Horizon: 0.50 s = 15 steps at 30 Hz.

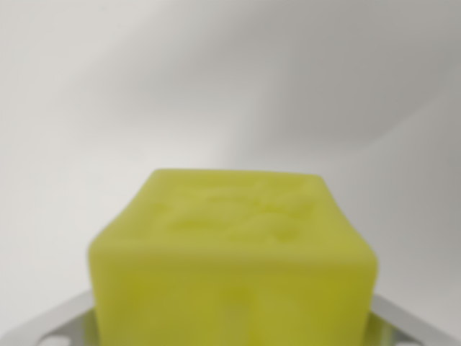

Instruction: Pick yellow cube

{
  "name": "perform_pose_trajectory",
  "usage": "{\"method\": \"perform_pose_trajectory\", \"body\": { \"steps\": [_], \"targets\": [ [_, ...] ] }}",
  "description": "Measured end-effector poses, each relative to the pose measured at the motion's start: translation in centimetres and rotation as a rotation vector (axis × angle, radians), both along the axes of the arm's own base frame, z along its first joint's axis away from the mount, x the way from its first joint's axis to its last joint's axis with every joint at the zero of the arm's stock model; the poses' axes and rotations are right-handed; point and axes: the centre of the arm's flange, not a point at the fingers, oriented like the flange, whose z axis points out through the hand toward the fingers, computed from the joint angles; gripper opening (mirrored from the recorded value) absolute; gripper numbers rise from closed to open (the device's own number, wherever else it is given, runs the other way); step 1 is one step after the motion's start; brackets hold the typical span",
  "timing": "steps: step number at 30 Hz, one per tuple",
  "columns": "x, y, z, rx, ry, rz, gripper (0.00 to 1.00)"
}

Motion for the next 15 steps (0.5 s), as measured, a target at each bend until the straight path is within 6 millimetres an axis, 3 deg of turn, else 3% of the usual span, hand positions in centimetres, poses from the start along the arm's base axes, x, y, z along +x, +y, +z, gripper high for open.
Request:
{"method": "perform_pose_trajectory", "body": {
  "steps": [15],
  "targets": [
    [0.0, 0.0, 3.7, 0.000, 0.001, 0.000, 0.00]
  ]
}}
